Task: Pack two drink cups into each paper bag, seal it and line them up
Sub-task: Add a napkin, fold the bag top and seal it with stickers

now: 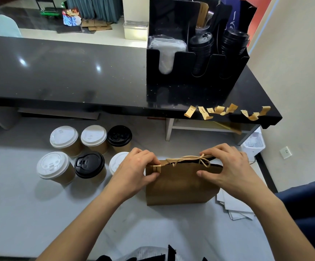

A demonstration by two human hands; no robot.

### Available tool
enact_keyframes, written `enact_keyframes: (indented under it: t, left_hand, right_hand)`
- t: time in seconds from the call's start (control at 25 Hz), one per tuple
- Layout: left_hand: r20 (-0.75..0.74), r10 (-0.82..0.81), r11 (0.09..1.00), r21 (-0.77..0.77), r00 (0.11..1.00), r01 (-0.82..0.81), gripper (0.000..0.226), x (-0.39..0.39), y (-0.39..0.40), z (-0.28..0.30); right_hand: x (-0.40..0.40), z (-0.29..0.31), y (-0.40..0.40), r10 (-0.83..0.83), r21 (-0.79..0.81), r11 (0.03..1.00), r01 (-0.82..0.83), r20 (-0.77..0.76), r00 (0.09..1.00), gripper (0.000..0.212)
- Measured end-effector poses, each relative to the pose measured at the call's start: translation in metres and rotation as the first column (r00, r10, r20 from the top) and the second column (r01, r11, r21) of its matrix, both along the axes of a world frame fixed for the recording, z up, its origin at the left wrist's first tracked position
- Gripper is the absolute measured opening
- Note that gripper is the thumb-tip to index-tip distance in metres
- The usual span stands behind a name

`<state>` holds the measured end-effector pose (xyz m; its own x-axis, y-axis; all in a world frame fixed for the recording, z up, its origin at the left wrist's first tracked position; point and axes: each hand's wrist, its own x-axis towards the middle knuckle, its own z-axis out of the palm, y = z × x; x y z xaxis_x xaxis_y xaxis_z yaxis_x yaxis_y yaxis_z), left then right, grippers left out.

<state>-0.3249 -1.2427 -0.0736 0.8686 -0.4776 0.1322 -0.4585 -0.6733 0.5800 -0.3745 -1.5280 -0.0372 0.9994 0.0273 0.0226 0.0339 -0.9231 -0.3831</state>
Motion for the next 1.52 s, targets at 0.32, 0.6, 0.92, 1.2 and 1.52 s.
enact_keyframes:
  t: [0.32, 0.6, 0.92, 1.2, 1.52]
  left_hand:
    - [-0.099, 0.031, 0.996, -0.081, 0.995, -0.039, 0.024, -0.006, 0.007, 0.004]
    - [-0.11, 0.009, 1.0, -0.022, 0.994, -0.011, 0.06, -0.008, 0.005, 0.01]
    - [-0.019, 0.0, 1.0, -0.03, 1.0, 0.0, 0.028, -0.005, -0.001, 0.003]
    - [-0.021, 0.017, 0.998, -0.063, 1.0, -0.018, 0.027, -0.007, -0.001, 0.0]
    - [-0.026, 0.024, 0.997, -0.067, 0.999, -0.026, 0.026, -0.008, 0.002, -0.002]
  right_hand:
    - [-0.004, -0.005, -0.011, -0.014, 0.025, 1.0, 0.015, -0.022, 1.0, 0.037]
    - [-0.005, 0.0, -0.015, 0.012, 0.087, 0.996, -0.007, -0.064, 0.998, 0.05]
    - [-0.001, 0.022, -0.027, 0.116, 0.313, 0.945, -0.09, -0.067, 0.991, 0.031]
    - [0.051, 0.018, 0.004, -0.18, 0.608, 0.772, 0.189, -0.076, 0.981, 0.016]
    - [0.102, -0.001, 0.048, -0.3, 0.833, 0.069, 0.55, -0.508, 0.807, 0.027]
